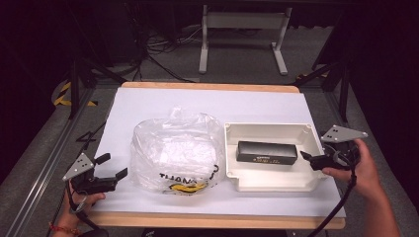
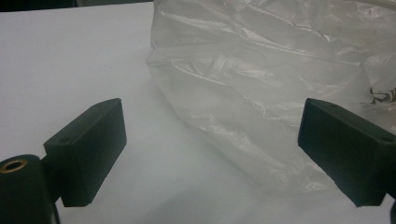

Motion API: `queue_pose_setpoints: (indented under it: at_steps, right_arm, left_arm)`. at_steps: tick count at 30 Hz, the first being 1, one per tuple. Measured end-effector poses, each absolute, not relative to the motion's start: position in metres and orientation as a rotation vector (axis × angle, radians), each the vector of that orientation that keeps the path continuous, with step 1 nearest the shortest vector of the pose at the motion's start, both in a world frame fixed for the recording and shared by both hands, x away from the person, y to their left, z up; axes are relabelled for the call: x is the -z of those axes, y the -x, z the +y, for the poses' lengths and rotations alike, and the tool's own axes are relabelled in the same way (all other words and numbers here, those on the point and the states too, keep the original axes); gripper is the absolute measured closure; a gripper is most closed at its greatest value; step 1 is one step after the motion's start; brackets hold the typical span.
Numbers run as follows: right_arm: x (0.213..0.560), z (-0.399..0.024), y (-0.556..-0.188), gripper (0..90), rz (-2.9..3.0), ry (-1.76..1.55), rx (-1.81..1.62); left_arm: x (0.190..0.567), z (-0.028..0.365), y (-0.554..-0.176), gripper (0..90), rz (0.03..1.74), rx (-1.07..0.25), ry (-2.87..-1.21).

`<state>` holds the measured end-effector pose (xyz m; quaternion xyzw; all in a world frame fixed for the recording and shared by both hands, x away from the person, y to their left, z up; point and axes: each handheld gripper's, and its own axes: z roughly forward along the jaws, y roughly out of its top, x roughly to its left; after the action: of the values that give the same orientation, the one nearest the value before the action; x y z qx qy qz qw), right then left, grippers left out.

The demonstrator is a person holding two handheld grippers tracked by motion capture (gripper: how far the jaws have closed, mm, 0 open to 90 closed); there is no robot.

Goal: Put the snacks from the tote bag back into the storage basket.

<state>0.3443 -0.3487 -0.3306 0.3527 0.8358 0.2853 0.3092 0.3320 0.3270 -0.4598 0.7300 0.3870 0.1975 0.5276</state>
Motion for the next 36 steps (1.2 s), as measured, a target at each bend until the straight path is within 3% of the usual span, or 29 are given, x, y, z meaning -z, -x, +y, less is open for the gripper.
queue_pose_setpoints:
  at_steps: [36]
  right_arm:
    - [0.371,-0.377,-0.3,6.7,2.095,-1.005,-0.813]
  left_arm:
    - [0.459,0.328,-0.332,8.8,0.924,-0.467,-1.749]
